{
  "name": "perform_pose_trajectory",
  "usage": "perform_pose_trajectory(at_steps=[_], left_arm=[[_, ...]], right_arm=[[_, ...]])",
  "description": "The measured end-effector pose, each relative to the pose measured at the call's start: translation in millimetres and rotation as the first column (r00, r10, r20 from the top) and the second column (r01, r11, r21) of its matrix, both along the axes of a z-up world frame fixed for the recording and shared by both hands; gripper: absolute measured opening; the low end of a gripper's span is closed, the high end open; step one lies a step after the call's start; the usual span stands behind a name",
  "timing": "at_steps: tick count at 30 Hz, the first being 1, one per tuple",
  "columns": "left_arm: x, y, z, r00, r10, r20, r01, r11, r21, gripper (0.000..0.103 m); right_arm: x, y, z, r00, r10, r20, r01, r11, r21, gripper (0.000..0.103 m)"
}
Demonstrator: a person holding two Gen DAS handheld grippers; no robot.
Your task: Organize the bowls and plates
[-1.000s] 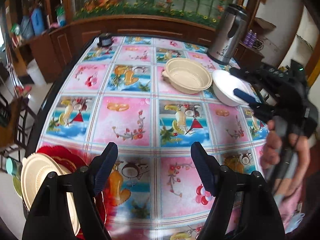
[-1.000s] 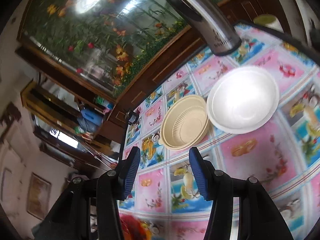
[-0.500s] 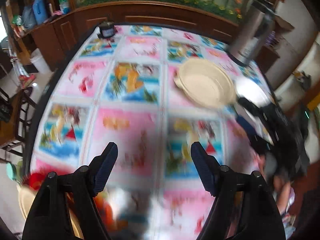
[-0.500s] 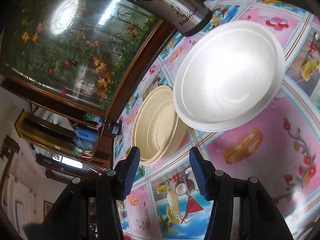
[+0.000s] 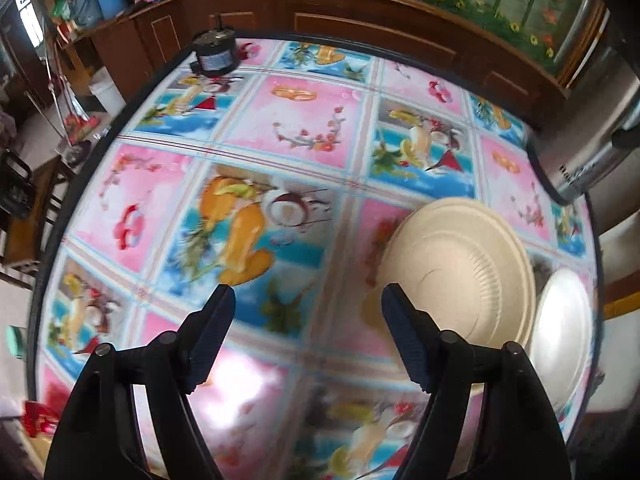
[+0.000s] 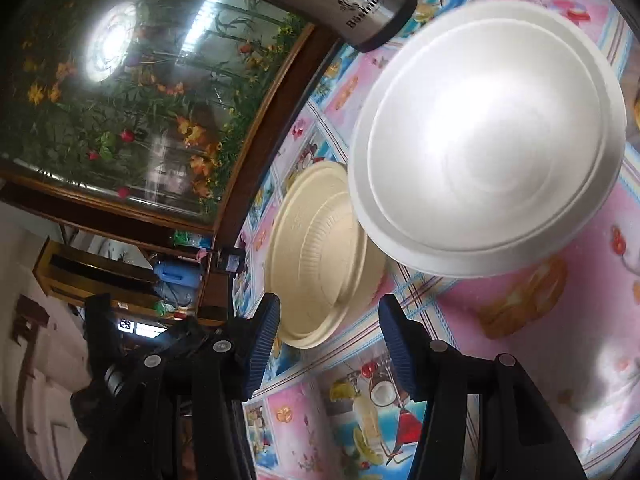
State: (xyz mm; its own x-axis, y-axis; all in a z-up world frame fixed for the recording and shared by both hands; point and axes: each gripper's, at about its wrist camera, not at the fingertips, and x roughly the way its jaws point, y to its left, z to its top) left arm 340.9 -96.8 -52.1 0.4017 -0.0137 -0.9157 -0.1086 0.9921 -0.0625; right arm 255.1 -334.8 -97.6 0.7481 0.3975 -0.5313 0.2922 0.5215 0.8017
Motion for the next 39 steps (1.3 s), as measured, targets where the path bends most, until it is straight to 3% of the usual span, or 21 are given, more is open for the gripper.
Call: perform_pose_trajectory(at_steps=[6, 17, 30, 33, 38, 39], left_arm=[[7, -18, -5, 1.0, -0.006, 0.03, 0.006, 1.0, -0.013, 0.075], [12, -34, -16, 0.999, -0.049, 0.016, 0.049, 0.999, 0.0, 0.075], [11, -31, -30, 0.998, -0.06, -0.005, 0.06, 0.998, 0.016, 0.075], [9, -30, -31, 0.998, -0.062, -0.008, 0.062, 0.998, 0.017, 0.075], [7, -32, -31, 0.998, -0.064, 0.01, 0.064, 0.997, 0.053, 0.073], [7, -33, -31, 0.998, -0.068, 0.011, 0.067, 0.996, 0.057, 0.069]], right_arm=[[0, -6, -7, 1.0, -0.014, 0.009, 0.014, 0.999, 0.041, 0.054], [13, -18, -29, 0.999, -0.038, 0.021, 0.036, 0.996, 0.085, 0.054], [20, -12, -29, 0.999, -0.048, 0.001, 0.048, 0.999, 0.012, 0.053], [27, -6, -27, 0.999, -0.032, 0.006, 0.032, 0.997, -0.064, 0.043], [28, -6, -30, 1.0, -0.029, -0.009, 0.028, 0.998, -0.063, 0.029], [27, -6, -29, 1.0, -0.027, -0.008, 0.027, 0.998, -0.062, 0.021]])
